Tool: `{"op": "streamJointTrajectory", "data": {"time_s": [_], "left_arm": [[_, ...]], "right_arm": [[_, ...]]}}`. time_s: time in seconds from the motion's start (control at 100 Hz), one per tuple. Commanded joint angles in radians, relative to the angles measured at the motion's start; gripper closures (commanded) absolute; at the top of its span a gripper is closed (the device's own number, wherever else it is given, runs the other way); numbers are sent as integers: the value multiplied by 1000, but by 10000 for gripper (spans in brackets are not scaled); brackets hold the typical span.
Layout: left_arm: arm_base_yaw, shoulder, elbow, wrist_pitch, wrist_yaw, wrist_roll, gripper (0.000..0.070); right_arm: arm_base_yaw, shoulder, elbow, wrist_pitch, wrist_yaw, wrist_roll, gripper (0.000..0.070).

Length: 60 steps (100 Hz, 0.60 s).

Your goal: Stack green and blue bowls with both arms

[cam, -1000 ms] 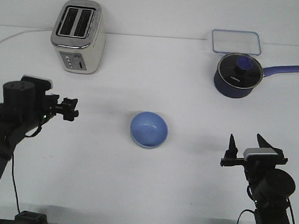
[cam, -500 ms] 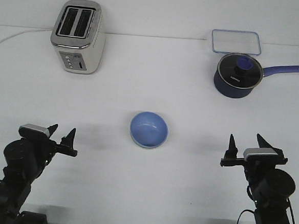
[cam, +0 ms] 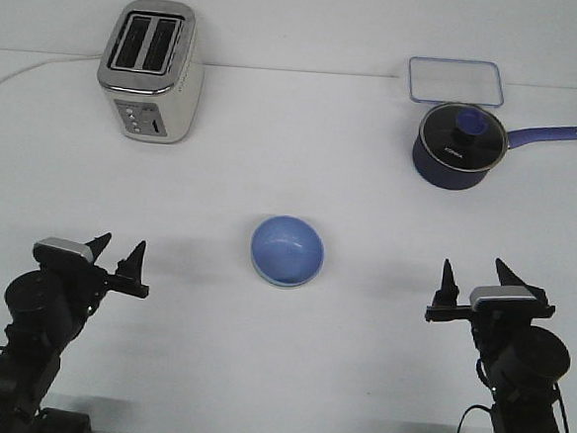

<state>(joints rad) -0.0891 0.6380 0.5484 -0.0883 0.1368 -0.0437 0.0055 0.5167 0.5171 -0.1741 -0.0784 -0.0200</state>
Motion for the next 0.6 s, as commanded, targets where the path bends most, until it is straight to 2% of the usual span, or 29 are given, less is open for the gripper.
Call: {"op": "streamJointTrajectory", "data": {"time_s": [0.0, 0.04, 0.13, 0.14, 0.2, 0.59], "left_arm": [[-1, 0, 11, 13, 2, -2, 317], [-1, -1, 11, 13, 2, -2, 410], [-1, -1, 11, 12, 2, -3, 684], [-1, -1, 11, 12, 2, -2, 700], [-1, -1, 11, 13, 2, -2, 691], [-1, -1, 11, 14, 2, -2, 690]], "right_arm": [[1, 1, 4, 10, 1, -4, 185], [1, 1, 4, 10, 2, -4, 262], [1, 1, 4, 10, 2, -4, 532], [1, 1, 4, 10, 2, -4, 562], [1, 1, 4, 10, 1, -4, 700], [1, 1, 4, 11, 1, -4, 700]]}}
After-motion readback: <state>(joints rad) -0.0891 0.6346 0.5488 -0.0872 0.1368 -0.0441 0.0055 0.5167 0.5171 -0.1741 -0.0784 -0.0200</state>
